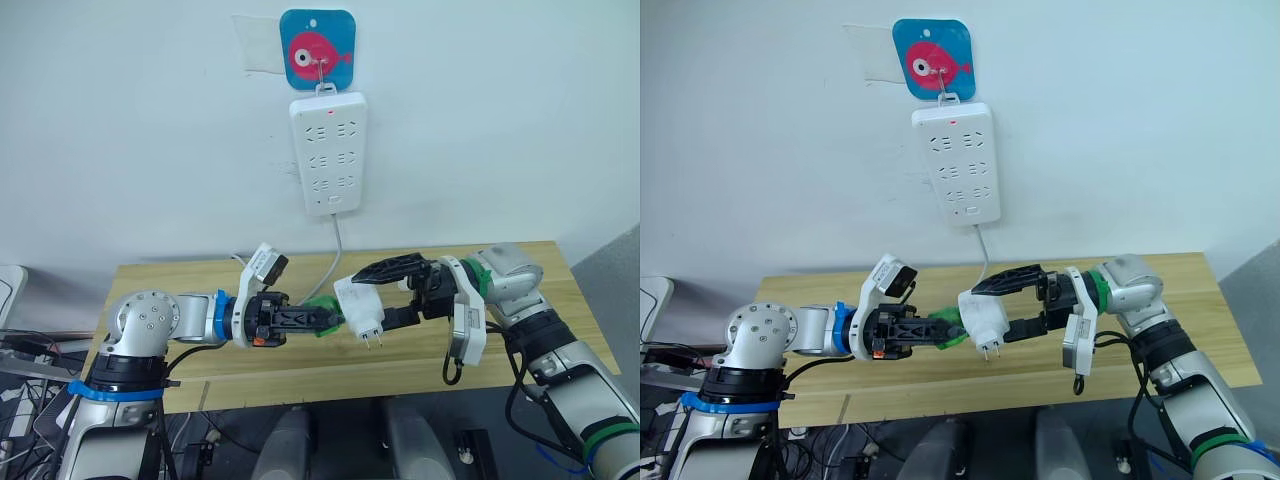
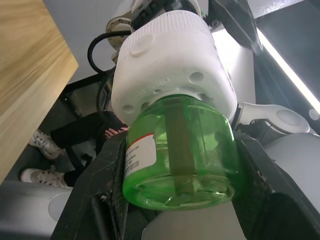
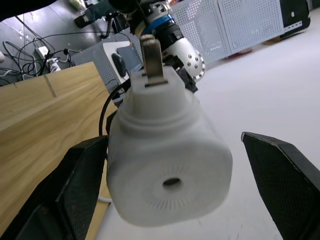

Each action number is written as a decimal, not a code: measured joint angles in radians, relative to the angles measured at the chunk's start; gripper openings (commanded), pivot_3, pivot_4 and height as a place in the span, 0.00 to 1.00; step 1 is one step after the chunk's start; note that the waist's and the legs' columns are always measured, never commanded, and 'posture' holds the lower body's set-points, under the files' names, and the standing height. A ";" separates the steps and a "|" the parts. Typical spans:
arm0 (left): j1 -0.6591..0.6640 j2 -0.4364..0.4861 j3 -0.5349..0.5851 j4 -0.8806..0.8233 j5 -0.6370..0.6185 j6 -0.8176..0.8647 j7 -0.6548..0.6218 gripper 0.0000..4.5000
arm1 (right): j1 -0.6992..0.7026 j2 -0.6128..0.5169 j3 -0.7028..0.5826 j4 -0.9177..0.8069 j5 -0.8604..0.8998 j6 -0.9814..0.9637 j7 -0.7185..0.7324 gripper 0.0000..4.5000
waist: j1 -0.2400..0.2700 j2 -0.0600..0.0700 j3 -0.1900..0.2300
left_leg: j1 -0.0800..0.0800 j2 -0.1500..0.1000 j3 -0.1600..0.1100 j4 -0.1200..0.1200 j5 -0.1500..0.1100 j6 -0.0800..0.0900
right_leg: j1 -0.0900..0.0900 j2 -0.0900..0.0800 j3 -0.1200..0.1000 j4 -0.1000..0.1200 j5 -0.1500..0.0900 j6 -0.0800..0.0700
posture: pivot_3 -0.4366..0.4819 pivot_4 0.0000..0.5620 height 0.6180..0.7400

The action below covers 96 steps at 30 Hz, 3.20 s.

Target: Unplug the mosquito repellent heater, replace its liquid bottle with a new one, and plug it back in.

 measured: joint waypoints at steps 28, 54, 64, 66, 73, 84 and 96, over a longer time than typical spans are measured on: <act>0.112 0.262 0.002 -0.268 0.307 -0.423 -0.160 1.00 | 0.178 -0.212 0.026 -0.229 0.077 0.730 -0.144 0.66 | 0.006 0.001 0.000 | -0.001 0.000 -0.001 -0.001 0.000 -0.001 | 0.000 -0.002 0.000 -0.001 0.000 -0.001 | 0.44 0.37 1.00; 0.058 -0.027 -0.414 -0.081 1.605 -1.655 0.178 1.00 | 0.125 0.067 -0.485 -0.581 1.154 2.729 -1.298 0.66 | 0.025 0.002 -0.002 | -0.003 0.000 0.003 -0.001 -0.003 0.006 | -0.001 -0.002 0.001 0.000 0.001 -0.002 | 0.42 0.38 1.00; 0.050 -0.058 -0.435 -0.055 1.628 -1.621 0.178 1.00 | 0.121 0.073 -0.493 -0.581 1.271 2.726 -1.405 0.66 | 0.022 0.002 -0.002 | -0.003 0.000 0.003 -0.001 -0.003 0.007 | -0.001 -0.002 0.001 0.000 0.001 -0.002 | 0.41 0.39 1.00; 0.041 -0.063 -0.435 -0.052 1.628 -1.621 0.177 0.91 | 0.121 0.073 -0.491 -0.581 1.295 2.723 -1.418 0.66 | 0.022 0.002 -0.002 | -0.003 0.000 0.003 -0.001 -0.003 0.007 | -0.001 -0.002 0.001 0.000 0.001 -0.002 | 0.41 0.38 1.00; 0.041 -0.064 -0.440 -0.040 1.626 -1.604 0.164 0.50 | 0.121 0.066 -0.466 -0.580 1.338 2.685 -1.464 0.66 | 0.018 0.002 -0.002 | -0.003 0.000 0.003 -0.001 -0.003 0.007 | -0.001 -0.001 0.001 0.000 0.001 -0.002 | 0.41 0.38 1.00; 0.041 -0.066 -0.437 -0.032 1.608 -1.601 0.156 0.50 | 0.122 0.039 -0.431 -0.592 1.379 2.636 -1.458 1.00 | 0.016 0.002 -0.002 | -0.003 0.000 0.003 -0.001 -0.003 0.007 | -0.001 -0.001 0.001 0.000 0.001 -0.002 | 0.40 0.38 1.00; 0.131 -0.231 -0.292 -0.024 1.315 -1.456 0.208 0.50 | 0.376 -0.004 -0.505 -0.900 1.138 2.380 -1.158 1.00 | 0.015 0.001 -0.003 | -0.003 0.001 0.002 -0.001 -0.003 0.007 | 0.000 -0.001 0.000 0.000 0.001 -0.001 | 0.34 0.36 1.00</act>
